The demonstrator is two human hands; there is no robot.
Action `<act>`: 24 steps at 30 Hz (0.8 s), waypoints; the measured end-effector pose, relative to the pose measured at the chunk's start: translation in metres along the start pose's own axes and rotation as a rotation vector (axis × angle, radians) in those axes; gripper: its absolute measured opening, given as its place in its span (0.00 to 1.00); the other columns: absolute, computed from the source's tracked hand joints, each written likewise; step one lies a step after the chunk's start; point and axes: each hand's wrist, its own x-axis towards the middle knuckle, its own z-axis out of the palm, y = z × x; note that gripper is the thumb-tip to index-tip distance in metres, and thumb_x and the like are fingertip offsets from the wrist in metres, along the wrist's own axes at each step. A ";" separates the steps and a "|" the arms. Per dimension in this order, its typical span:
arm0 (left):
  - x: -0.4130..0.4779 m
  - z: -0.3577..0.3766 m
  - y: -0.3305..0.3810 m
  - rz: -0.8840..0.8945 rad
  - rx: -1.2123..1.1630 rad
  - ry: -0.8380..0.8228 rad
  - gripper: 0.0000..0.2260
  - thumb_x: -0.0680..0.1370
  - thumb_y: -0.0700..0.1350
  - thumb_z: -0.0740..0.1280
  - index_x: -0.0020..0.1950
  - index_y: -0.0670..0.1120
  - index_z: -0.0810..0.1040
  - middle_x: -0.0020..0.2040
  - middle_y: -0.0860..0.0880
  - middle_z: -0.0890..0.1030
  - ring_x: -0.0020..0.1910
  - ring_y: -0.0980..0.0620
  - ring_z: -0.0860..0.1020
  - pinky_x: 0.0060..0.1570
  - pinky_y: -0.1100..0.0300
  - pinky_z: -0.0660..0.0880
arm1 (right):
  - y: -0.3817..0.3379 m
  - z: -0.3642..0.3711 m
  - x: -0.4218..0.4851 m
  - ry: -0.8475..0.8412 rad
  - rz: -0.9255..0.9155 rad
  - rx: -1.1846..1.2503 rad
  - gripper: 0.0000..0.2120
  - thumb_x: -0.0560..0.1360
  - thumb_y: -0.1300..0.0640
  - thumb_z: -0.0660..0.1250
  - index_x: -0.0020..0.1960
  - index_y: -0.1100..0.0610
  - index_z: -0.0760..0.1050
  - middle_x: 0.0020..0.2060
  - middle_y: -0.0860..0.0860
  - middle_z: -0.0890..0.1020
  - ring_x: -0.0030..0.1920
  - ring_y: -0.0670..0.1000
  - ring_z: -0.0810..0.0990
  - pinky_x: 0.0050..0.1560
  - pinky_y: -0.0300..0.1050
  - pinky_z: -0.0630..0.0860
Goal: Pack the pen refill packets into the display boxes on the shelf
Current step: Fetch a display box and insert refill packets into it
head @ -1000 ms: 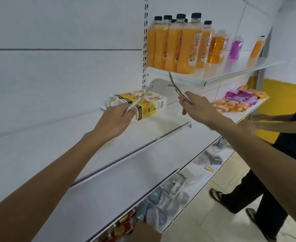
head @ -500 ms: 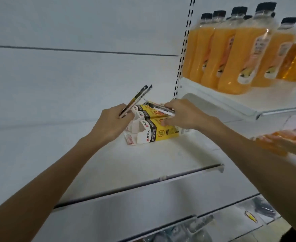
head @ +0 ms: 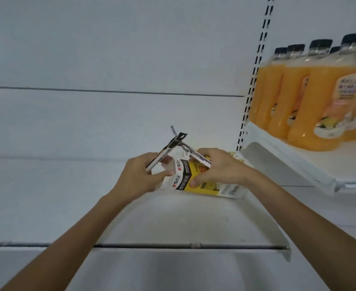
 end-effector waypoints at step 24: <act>0.051 -0.010 0.072 0.165 0.142 0.065 0.34 0.55 0.63 0.75 0.54 0.58 0.64 0.47 0.54 0.81 0.42 0.54 0.78 0.41 0.60 0.75 | -0.095 -0.064 0.024 0.572 -0.429 1.212 0.15 0.81 0.50 0.54 0.43 0.59 0.70 0.27 0.51 0.76 0.27 0.49 0.76 0.34 0.44 0.78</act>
